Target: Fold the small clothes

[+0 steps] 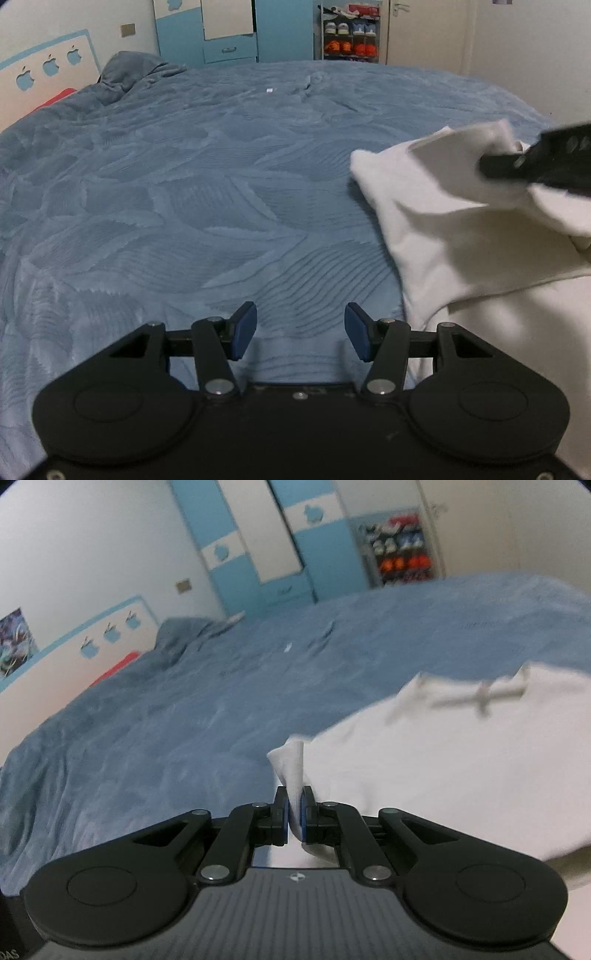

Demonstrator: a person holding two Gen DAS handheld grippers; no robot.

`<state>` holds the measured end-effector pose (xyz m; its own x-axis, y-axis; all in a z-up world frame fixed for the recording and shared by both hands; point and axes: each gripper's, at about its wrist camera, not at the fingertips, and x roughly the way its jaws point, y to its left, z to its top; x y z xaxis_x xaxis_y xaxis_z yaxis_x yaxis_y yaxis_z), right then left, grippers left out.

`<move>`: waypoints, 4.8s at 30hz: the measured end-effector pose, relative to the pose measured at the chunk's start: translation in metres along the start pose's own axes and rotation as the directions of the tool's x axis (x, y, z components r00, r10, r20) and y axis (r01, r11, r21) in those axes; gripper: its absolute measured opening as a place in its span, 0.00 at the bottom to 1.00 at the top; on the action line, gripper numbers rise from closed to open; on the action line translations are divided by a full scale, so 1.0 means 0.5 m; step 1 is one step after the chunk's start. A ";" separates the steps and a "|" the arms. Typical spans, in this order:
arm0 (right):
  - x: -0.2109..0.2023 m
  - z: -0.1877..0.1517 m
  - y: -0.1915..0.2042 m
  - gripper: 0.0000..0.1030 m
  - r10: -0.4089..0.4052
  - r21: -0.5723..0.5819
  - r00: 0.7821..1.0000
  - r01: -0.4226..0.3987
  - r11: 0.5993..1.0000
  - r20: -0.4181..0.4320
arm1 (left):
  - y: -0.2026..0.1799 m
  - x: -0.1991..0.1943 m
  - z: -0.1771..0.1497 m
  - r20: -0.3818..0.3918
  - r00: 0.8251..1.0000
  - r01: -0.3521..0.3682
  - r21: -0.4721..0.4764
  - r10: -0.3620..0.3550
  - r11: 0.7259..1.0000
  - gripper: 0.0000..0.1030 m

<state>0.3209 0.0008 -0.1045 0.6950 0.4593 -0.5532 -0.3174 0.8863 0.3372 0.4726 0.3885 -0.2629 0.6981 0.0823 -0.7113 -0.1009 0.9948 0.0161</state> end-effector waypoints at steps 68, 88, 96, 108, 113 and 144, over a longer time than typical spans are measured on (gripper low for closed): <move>-0.126 -0.119 -0.266 0.22 -0.382 -0.258 0.920 0.390 0.884 0.083 | -0.185 0.089 0.025 0.015 0.999 0.028 0.035 -0.028 0.999 0.55; -0.027 -0.125 0.002 0.67 -0.052 -0.567 0.997 0.015 0.823 -0.048 | -0.056 -0.008 0.015 0.002 0.999 0.039 -0.008 -0.039 0.999 0.53; 0.052 -0.134 0.018 0.11 0.021 -0.472 0.987 -0.093 0.877 -0.156 | -0.036 -0.022 -0.008 -0.006 0.997 0.073 -0.003 -0.073 0.997 0.53; -0.135 -0.018 -0.072 0.06 -0.094 -0.336 0.977 0.156 0.929 0.192 | -0.069 -0.059 -0.005 -0.005 0.996 0.088 0.028 -0.088 0.996 0.53; -0.254 0.064 -0.267 0.06 -0.304 -0.177 0.907 0.364 0.915 0.291 | -0.137 -0.069 0.011 0.017 0.993 0.119 0.053 -0.120 0.991 0.53; -0.278 -0.027 -0.595 0.74 -0.591 0.047 0.800 0.590 0.806 0.102 | -0.250 -0.042 0.003 -0.042 0.993 0.116 0.143 -0.111 0.983 0.53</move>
<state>0.3101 -0.3259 -0.1382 0.8097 -0.1624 -0.5639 0.1843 0.9827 -0.0184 0.4715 0.2626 -0.2491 0.6747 -0.0314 -0.7374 0.0834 0.9959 0.0339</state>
